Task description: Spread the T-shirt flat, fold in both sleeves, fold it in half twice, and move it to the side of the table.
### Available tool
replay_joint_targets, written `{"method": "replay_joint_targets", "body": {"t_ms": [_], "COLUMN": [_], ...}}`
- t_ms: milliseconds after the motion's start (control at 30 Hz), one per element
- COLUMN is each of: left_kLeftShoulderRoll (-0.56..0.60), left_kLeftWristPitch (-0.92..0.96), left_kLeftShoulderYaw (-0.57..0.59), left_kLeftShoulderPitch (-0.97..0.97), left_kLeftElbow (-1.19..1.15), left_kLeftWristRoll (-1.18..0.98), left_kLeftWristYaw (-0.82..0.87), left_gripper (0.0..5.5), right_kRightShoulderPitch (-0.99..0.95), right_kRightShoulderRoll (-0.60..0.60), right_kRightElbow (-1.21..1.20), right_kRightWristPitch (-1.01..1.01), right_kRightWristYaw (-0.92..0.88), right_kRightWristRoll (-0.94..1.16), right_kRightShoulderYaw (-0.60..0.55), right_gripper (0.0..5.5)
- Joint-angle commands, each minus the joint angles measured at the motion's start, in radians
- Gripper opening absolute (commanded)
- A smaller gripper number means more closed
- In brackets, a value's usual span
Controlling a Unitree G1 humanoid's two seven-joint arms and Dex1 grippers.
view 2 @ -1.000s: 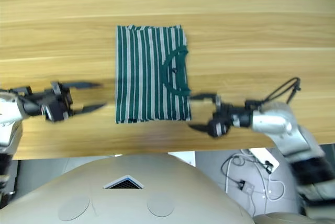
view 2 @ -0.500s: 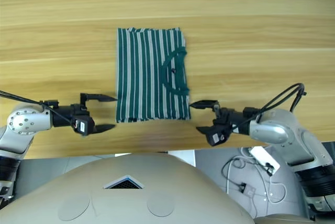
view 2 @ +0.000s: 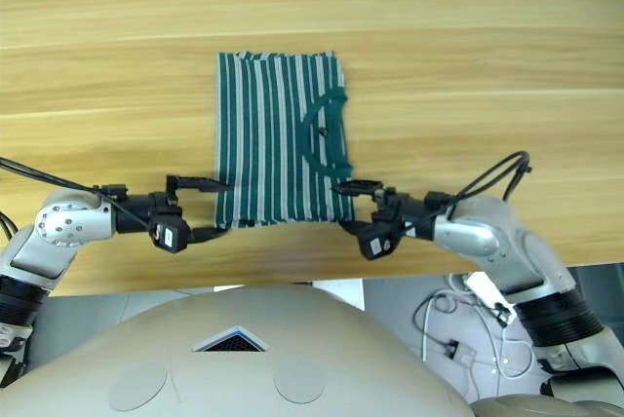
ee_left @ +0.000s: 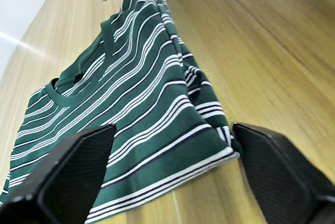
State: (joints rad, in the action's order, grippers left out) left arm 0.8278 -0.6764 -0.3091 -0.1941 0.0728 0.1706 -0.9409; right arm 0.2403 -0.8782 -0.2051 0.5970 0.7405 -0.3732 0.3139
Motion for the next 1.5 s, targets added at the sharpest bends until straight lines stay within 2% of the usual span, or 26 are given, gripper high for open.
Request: {"method": "replay_joint_targets", "body": {"t_ms": [33, 433, 600, 700, 767, 1133, 1333, 1500], "left_kLeftShoulderRoll": [0.031, 0.039, 0.044, 0.053, 0.062, 0.143, 0.230, 0.240], "left_kLeftWristPitch": [-0.003, -0.007, -0.021, -0.028, -0.031, -0.075, -0.106, -0.127], "left_kLeftShoulderYaw": [-0.020, -0.030, -0.055, -0.062, -0.067, -0.036, 0.030, 0.045], "left_kLeftShoulderPitch": [-0.002, 0.029, 0.032, 0.028, 0.020, -0.041, -0.138, -0.157], "left_kLeftElbow": [-0.026, -0.072, -0.070, -0.064, -0.052, 0.034, 0.092, 0.078], "left_kLeftWristRoll": [0.041, 0.092, 0.074, 0.057, 0.035, -0.115, -0.197, -0.245], "left_kLeftWristYaw": [-0.001, 0.050, 0.044, 0.035, 0.025, 0.002, 0.002, -0.004], "left_gripper": [3.56, 1.61, 0.85, 0.37, 0.24, 0.21, 0.21, 0.21], "right_kRightShoulderPitch": [0.018, 0.049, 0.059, 0.058, 0.057, 0.101, 0.244, 0.301], "right_kRightShoulderRoll": [0.002, -0.047, -0.053, -0.049, -0.047, -0.069, -0.173, -0.188], "right_kRightElbow": [0.086, 0.061, 0.043, 0.041, 0.039, -0.050, -0.217, -0.273], "right_kRightWristPitch": [-0.058, -0.066, -0.065, -0.065, -0.064, -0.041, 0.039, 0.066], "right_kRightWristYaw": [0.031, 0.010, 0.007, 0.006, 0.006, -0.001, 0.006, 0.001], "right_kRightWristRoll": [-0.114, -0.098, -0.089, -0.086, -0.083, -0.016, 0.131, 0.199], "right_kRightShoulderYaw": [0.070, 0.052, 0.044, 0.045, 0.046, -0.001, -0.110, -0.178], "right_gripper": [3.07, 0.79, 0.09, 0.09, 0.09, 0.09, 0.09, 0.09]}}
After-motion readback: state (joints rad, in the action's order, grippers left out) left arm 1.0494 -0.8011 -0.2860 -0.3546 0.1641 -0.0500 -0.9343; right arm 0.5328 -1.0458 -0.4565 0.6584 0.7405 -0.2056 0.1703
